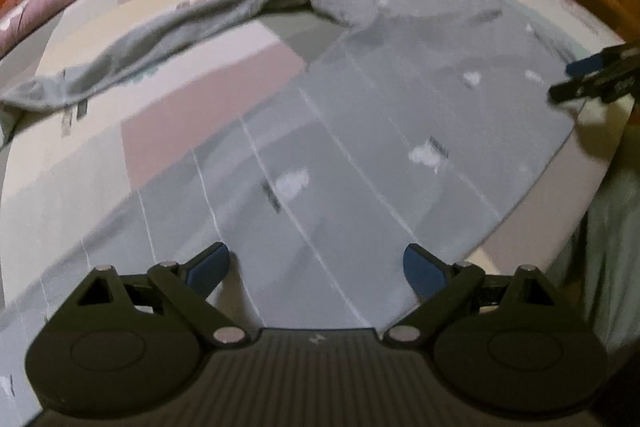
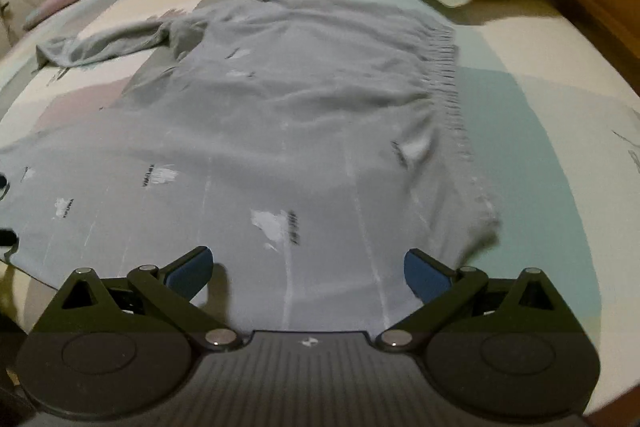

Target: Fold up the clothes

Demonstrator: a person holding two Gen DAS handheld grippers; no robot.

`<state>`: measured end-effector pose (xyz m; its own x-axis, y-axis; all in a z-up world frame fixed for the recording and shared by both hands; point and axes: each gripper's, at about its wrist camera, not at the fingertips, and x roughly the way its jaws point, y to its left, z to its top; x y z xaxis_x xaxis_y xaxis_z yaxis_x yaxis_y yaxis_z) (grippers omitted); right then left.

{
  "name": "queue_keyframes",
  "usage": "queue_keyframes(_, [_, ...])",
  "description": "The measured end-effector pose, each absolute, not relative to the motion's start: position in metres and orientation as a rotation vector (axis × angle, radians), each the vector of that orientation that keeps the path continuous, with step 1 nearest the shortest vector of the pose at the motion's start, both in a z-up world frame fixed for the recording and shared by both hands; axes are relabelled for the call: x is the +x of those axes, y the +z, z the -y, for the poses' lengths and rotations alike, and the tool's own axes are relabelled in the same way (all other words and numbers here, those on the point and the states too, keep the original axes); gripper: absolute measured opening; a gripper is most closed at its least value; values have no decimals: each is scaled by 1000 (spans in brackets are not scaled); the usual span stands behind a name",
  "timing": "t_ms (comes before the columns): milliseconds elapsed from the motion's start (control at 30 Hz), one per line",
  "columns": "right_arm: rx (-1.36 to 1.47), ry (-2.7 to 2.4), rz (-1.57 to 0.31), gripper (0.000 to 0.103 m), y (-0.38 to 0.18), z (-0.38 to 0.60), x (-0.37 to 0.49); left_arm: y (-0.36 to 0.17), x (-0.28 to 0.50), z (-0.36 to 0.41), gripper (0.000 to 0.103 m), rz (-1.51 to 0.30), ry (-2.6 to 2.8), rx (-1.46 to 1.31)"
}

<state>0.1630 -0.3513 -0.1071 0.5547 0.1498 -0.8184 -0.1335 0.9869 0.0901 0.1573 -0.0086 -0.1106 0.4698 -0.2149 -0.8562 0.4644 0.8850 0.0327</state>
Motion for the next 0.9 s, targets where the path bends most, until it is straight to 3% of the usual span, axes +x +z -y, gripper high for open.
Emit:
queue_keyframes(400, [-3, 169, -908, 103, -85, 328, 157, -89, 161, -9, 96, -965, -410, 227])
queue_keyframes(667, [19, 166, -972, 103, -111, 301, 159, -117, 159, -15, 96, -1002, -442, 177])
queue_keyframes(900, [-4, 123, -953, 103, -114, 294, 154, -98, 160, -35, 95, -985, -407, 151])
